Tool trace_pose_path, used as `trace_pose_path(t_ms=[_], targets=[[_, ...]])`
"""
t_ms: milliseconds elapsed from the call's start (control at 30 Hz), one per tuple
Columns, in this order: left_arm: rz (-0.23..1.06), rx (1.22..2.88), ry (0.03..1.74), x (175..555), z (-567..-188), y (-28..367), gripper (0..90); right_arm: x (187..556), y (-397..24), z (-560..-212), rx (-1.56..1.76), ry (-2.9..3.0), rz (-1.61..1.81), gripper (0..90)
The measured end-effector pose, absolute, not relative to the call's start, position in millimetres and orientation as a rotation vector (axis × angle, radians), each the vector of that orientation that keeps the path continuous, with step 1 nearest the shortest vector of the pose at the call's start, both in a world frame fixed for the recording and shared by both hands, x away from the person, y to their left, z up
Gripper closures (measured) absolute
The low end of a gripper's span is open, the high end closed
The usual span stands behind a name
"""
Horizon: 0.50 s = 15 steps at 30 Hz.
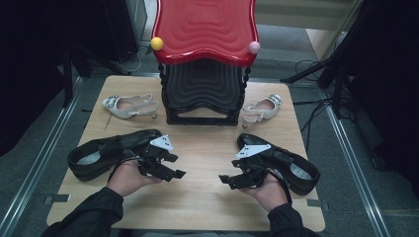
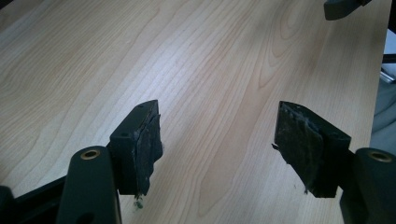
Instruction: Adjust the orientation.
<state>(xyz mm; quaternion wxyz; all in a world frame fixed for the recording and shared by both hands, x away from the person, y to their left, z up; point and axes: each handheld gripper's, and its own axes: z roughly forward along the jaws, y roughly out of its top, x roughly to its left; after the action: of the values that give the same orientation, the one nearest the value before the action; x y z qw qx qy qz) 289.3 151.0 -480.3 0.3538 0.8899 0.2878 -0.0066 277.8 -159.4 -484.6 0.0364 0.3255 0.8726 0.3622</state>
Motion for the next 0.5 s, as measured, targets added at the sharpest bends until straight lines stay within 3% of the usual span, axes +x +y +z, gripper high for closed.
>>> trace_pose_path(t_ms=[500], targets=[[-0.034, 2.303, 0.744, 291.0, -478.6, 156.9, 31.6, 276.2, -157.2, -485.2, 0.933, 2.696, 1.095, 31.2]])
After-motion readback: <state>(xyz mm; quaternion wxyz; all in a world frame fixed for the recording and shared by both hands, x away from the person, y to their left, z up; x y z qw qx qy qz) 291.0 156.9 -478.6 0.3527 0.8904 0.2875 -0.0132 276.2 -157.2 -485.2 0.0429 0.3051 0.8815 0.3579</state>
